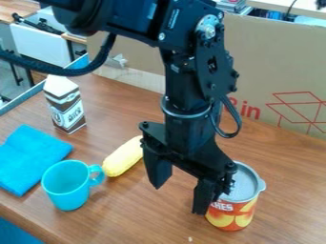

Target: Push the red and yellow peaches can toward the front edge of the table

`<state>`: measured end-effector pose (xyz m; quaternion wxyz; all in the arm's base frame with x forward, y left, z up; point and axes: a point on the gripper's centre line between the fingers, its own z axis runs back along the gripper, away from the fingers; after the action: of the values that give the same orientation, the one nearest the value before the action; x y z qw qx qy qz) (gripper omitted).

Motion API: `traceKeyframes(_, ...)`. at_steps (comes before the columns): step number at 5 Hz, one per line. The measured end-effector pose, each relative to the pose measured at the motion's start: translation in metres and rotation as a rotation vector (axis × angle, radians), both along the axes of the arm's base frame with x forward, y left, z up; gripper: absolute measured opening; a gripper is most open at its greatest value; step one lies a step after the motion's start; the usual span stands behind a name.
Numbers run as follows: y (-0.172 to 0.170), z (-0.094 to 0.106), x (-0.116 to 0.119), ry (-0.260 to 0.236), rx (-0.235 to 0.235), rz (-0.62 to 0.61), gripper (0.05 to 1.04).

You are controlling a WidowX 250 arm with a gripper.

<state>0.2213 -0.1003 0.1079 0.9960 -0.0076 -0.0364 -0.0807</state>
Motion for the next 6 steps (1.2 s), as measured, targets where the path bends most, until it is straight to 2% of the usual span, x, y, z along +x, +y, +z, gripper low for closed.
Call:
traceKeyframes(1, 0.001, -0.005, -0.001, 0.019, 0.007, 0.002, 1.001)
traceKeyframes(2, -0.015, 0.003, 0.026, 0.005, -0.017, -0.053, 1.001)
traceKeyframes(3, -0.030, 0.000, 0.056, -0.001, -0.033, -0.077, 1.001)
traceKeyframes(4, -0.025, -0.002, 0.082, -0.018, -0.043, -0.055, 1.001)
traceKeyframes(5, -0.022, -0.010, 0.108, -0.044, -0.016, -0.048, 1.001)
traceKeyframes(6, -0.025, -0.022, 0.126, -0.041, 0.008, -0.029, 1.001)
